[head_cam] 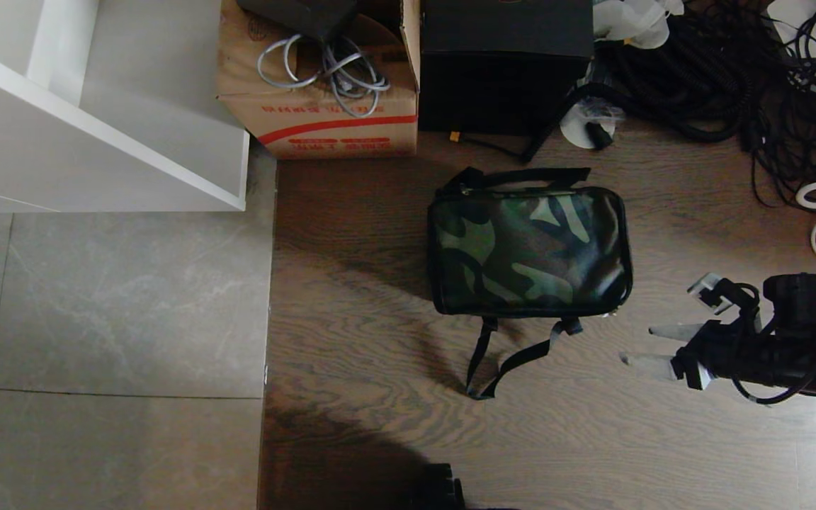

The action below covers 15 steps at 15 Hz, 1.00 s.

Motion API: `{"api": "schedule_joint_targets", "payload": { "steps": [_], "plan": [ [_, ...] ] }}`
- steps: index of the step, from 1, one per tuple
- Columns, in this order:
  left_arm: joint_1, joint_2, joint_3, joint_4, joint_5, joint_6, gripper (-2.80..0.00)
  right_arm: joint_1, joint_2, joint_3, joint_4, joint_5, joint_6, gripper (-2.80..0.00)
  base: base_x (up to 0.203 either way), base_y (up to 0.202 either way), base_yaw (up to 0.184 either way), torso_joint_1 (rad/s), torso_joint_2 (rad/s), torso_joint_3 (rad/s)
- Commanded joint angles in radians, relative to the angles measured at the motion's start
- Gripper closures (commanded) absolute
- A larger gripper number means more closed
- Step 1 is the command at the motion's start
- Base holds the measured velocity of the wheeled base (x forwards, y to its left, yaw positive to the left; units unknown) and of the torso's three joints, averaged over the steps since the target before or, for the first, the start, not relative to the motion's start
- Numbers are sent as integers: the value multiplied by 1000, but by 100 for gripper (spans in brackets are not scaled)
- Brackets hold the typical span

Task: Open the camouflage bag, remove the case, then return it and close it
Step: Open the top of the storage box

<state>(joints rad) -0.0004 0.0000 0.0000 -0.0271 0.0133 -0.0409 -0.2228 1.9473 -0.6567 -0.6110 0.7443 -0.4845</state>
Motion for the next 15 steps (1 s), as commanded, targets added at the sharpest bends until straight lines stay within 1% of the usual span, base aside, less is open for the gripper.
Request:
{"api": "schedule_joint_targets", "payload": {
  "steps": [1,7,8,10,11,15],
  "plan": [
    [-1,0,9,-1,1,-1,0,0,27,-13,-21,6,-2,-280,0,0,0,0,0,0],
    [-1,0,8,-1,1,-1,0,33,125,-74,-165,5,15,-280,0,0,0,0,0,0],
    [-1,0,8,-1,1,-1,0,43,140,-83,-193,6,31,-280,0,0,0,0,0,0],
    [0,0,8,-1,1,-1,0,63,171,-98,-281,3,94,-280,0,0,0,0,0,0],
    [-1,0,8,-1,1,-1,0,75,184,-107,-303,3,102,-280,0,0,0,0,0,0],
    [0,0,8,-1,1,-1,0,95,204,-119,-345,6,95,-280,0,0,0,0,0,0]
  ]
}}
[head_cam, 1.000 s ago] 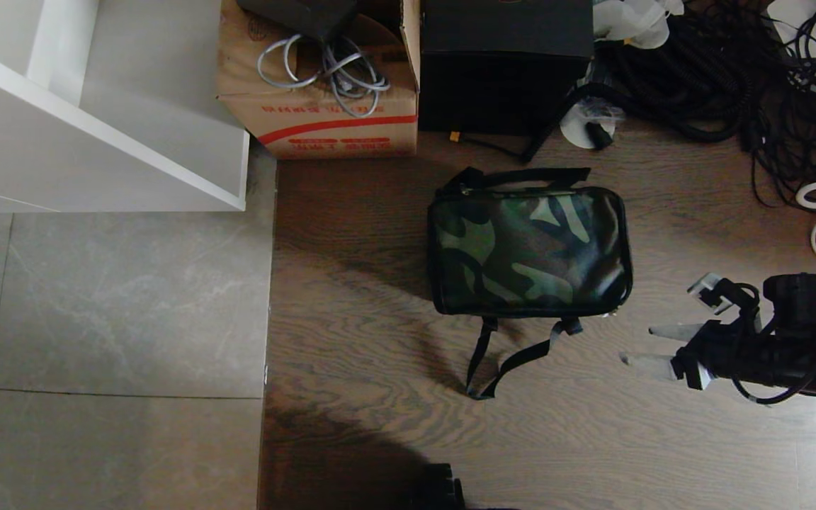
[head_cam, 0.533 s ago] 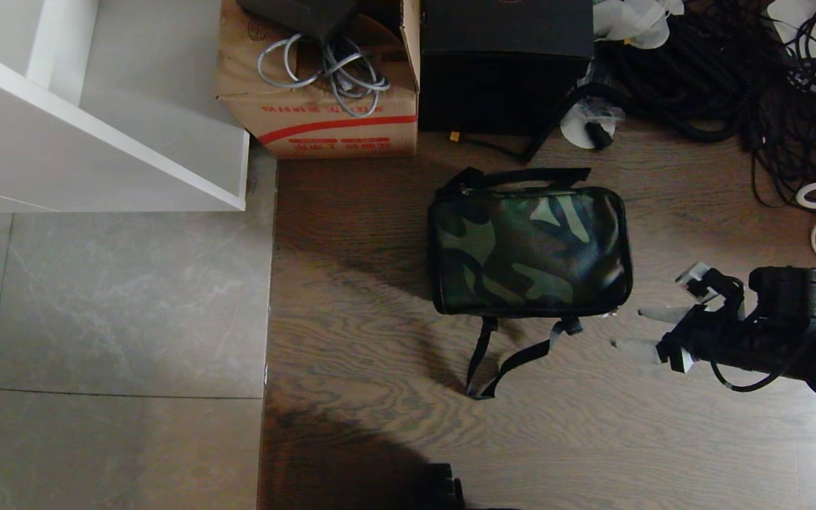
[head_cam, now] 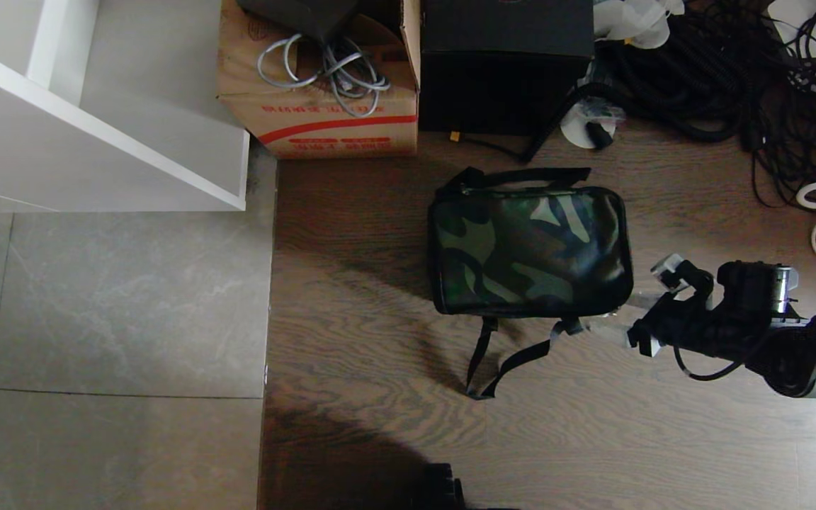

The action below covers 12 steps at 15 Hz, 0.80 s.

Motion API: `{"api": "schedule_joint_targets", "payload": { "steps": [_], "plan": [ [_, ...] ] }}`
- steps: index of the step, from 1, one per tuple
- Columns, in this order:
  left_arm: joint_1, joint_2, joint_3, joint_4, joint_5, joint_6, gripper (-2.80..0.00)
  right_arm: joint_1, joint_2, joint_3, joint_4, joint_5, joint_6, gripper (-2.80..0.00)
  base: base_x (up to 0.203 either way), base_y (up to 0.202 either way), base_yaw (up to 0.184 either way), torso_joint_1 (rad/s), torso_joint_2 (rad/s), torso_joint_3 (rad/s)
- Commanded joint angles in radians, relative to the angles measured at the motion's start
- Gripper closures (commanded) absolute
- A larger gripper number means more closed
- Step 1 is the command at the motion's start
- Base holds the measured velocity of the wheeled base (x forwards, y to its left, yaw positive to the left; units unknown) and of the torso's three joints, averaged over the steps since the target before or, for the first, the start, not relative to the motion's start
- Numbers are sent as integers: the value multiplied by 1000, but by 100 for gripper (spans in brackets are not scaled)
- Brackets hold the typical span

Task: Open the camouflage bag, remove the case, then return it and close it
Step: Open the top of the storage box

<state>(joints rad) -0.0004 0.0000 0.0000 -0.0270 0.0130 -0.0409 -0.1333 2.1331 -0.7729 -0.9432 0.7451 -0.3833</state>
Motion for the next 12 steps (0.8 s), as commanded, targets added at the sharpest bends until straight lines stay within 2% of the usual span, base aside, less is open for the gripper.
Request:
{"api": "schedule_joint_targets", "payload": {
  "steps": [1,3,6,12],
  "plan": [
    [-1,0,8,-1,1,-1,0,6,21,0,-22,8,-12,-280,0,0,0,0,0,0],
    [-1,0,8,-1,1,-1,0,6,25,4,-32,37,-34,-280,0,0,0,0,0,0],
    [-1,0,8,-1,1,-1,0,1,28,10,-22,37,-92,-280,0,0,0,0,0,0],
    [0,0,8,-1,1,-1,0,-6,36,17,-31,37,-109,-280,0,0,0,0,0,0]
  ]
}}
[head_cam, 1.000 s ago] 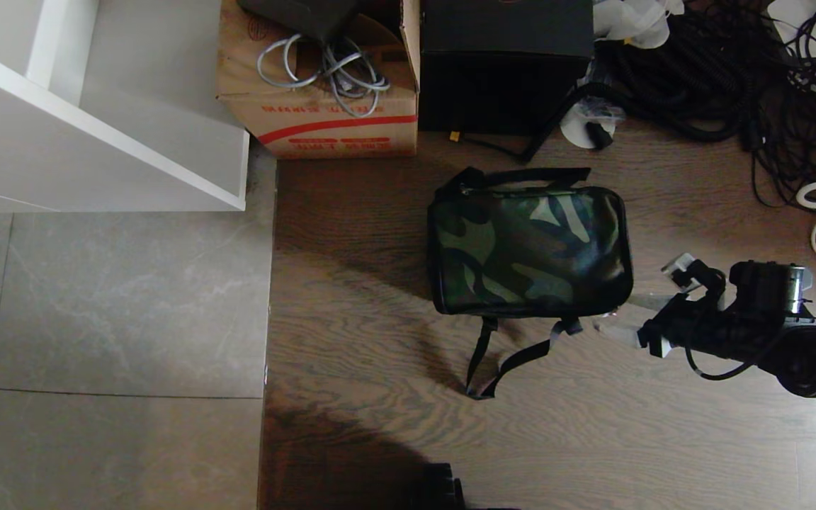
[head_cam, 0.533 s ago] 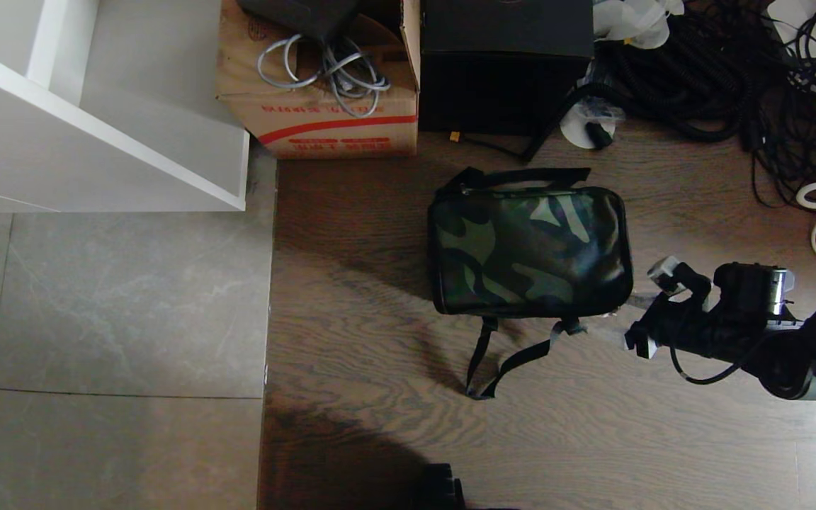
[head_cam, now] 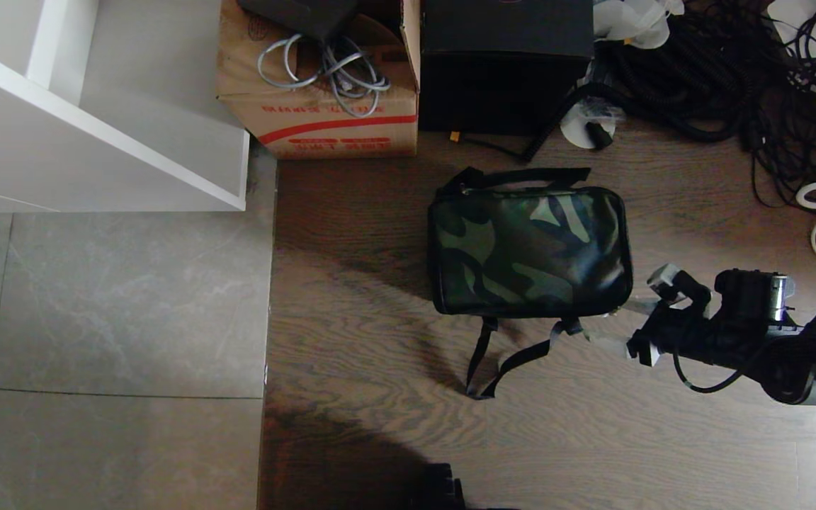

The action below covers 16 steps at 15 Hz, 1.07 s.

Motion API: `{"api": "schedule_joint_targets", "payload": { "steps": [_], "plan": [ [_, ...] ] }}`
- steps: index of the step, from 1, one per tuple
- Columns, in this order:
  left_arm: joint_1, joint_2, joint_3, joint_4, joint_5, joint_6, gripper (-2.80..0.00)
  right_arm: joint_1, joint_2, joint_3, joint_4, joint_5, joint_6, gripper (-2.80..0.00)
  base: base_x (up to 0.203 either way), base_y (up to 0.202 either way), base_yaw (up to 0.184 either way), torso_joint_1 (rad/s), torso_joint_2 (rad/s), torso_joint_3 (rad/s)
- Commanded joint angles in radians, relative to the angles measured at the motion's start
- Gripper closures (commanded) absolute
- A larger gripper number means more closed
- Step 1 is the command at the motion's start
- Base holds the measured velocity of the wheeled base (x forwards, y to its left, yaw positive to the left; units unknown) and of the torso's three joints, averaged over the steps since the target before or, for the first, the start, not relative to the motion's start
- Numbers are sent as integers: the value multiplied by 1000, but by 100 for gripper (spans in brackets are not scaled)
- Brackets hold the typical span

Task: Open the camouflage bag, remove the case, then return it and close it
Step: Open the top of the storage box

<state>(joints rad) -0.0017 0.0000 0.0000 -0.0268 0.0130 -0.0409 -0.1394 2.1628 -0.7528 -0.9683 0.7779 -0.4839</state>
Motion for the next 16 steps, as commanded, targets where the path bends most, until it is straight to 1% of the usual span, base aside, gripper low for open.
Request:
{"api": "schedule_joint_targets", "payload": {
  "steps": [1,4,9,13,14,16],
  "plan": [
    [0,0,8,-1,1,-1,0,-5,8,-2,-7,4,-15,0,0,0,0,0,0,0],
    [2,0,8,-1,1,-1,0,-6,14,3,-6,4,-41,0,0,0,0,0,0,0],
    [2,0,8,-1,1,-1,0,-8,18,0,-9,4,-51,0,0,0,0,0,0,0],
    [1,0,8,-1,1,-1,0,-28,1,13,-6,4,-53,0,0,0,0,0,0,0],
    [0,0,8,-1,1,-1,0,-37,-12,18,-1,8,-53,0,0,0,0,0,0,0],
    [1,0,8,-1,1,-1,0,-67,-46,30,12,49,-61,0,0,0,0,0,0,0]
  ]
}}
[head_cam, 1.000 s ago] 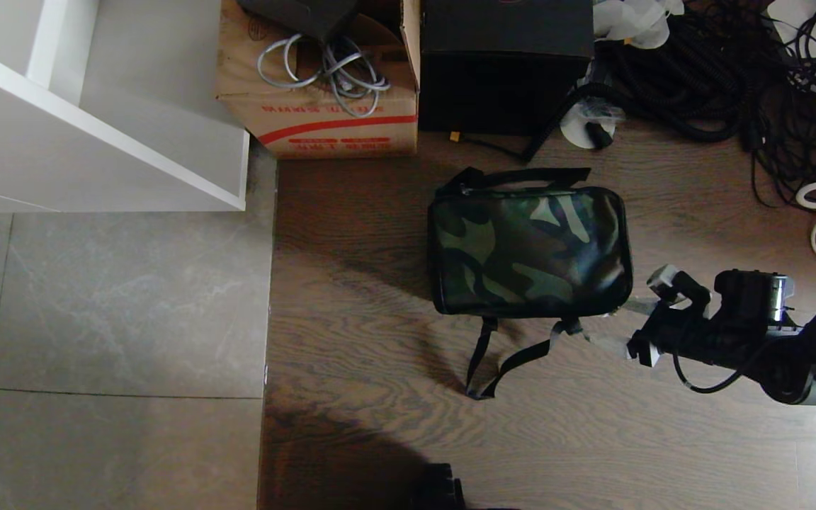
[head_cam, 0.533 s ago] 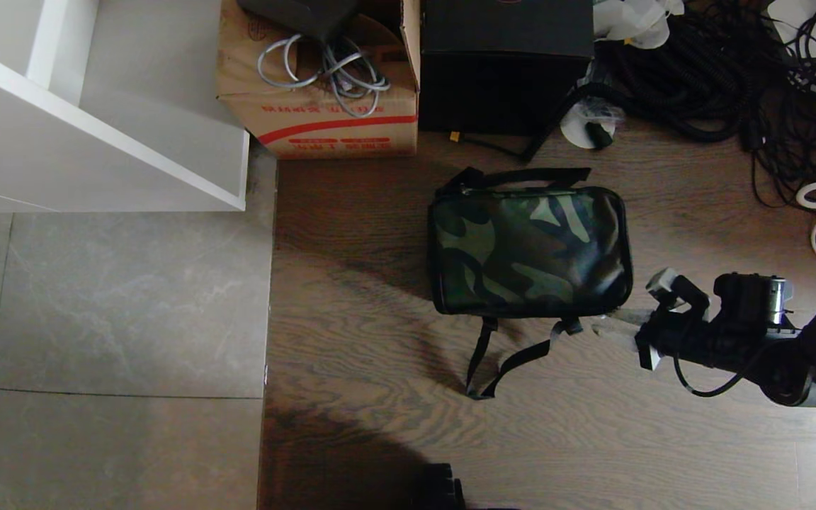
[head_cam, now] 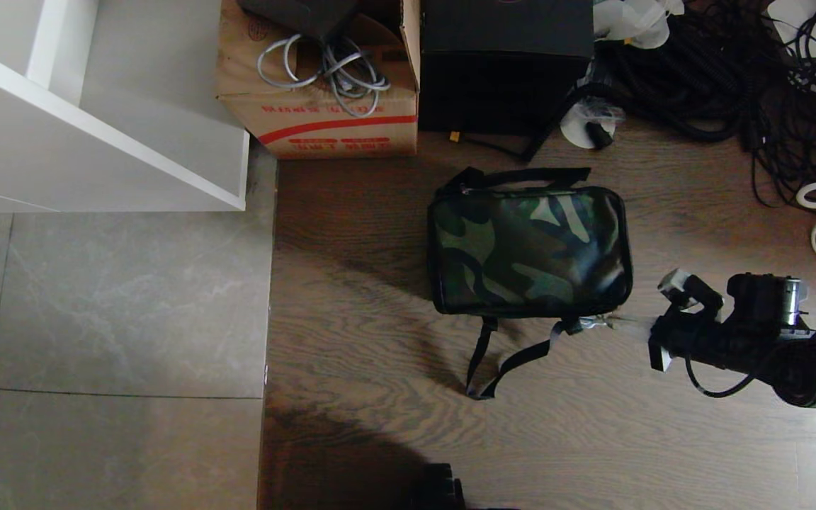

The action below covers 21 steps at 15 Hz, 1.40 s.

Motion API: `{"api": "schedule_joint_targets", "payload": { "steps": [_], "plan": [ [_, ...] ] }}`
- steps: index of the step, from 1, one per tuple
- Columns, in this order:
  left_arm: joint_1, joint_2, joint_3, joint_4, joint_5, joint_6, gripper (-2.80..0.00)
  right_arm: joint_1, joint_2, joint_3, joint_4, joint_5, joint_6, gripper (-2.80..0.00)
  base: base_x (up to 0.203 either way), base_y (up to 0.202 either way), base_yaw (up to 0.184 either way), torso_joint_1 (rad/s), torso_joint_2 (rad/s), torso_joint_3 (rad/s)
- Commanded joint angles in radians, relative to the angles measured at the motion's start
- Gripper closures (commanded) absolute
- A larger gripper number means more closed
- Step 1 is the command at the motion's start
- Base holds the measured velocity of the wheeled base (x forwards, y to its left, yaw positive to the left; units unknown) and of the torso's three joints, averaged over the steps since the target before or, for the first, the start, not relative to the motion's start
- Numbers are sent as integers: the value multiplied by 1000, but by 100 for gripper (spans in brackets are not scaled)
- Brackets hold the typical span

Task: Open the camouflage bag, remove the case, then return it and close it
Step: Open the top of the storage box

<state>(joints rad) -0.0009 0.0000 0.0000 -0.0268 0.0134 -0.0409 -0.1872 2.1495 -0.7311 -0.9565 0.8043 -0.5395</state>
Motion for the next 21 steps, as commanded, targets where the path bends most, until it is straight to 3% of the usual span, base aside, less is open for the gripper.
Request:
{"api": "schedule_joint_targets", "payload": {
  "steps": [1,12,21],
  "plan": [
    [1,0,8,-1,0,-1,0,-29,-50,11,23,41,-6,0,0,0,0,0,0,0],
    [1,0,8,-1,0,-1,0,-105,-141,9,169,87,-36,0,0,0,0,0,0,0],
    [1,0,8,-1,0,-1,0,-110,-156,-62,299,99,-27,0,0,0,0,0,0,0]
  ]
}}
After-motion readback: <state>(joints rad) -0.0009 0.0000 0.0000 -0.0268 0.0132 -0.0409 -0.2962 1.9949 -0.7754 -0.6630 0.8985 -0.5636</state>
